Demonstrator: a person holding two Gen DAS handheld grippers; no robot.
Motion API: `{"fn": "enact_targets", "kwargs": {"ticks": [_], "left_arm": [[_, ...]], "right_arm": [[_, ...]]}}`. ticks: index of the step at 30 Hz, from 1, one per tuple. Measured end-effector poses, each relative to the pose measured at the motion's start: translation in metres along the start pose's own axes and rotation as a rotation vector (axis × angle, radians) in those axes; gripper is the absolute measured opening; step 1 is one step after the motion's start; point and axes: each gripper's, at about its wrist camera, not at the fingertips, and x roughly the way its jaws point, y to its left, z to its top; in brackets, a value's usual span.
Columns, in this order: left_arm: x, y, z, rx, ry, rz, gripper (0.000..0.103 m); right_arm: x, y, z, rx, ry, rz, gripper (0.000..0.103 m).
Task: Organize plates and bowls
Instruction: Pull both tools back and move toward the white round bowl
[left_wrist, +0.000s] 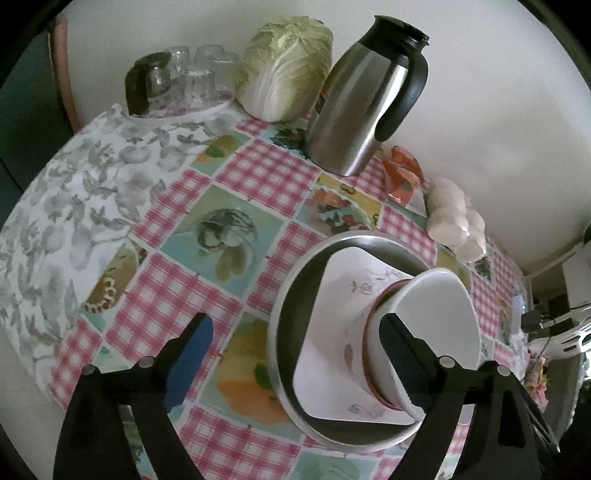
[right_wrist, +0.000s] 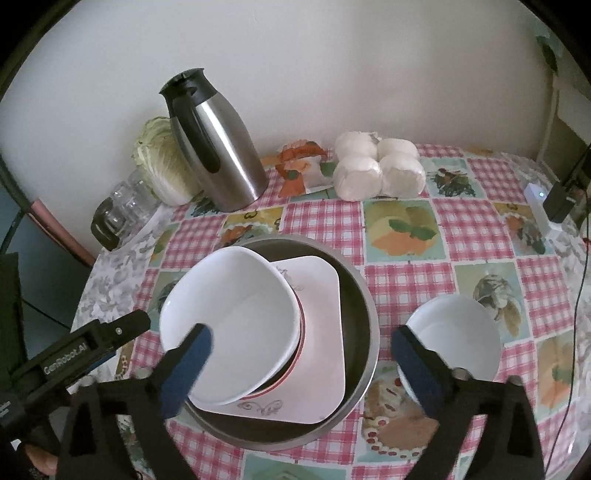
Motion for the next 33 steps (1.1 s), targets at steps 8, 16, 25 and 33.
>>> {"fn": "enact_targets", "kwargs": {"ticks": [8,16,25,33], "left_arm": [[-0.005,0.004,-0.006,-0.036,-0.028,0.042,0.096],[-0.013,0.003,-0.021,-0.024,-0.069,0.09,0.097],[-0.026,-0.004,-0.044,0.014,-0.131,0.095,0.098],[-0.035,-0.007,-0.06,0.032,-0.175,0.089,0.098]], "right_arm": [[-0.006,-0.005,-0.011,-0.011,-0.002,-0.022,0.103],[-0.016,-0.013,-0.025,0.008,-0.008,-0.017,0.103],[-0.039,-0.028,-0.039,0.029,-0.036,-0.034,0.103],[-0.051,-0.039,-0.05,0.024,-0.044,-0.054,0.103]]}}
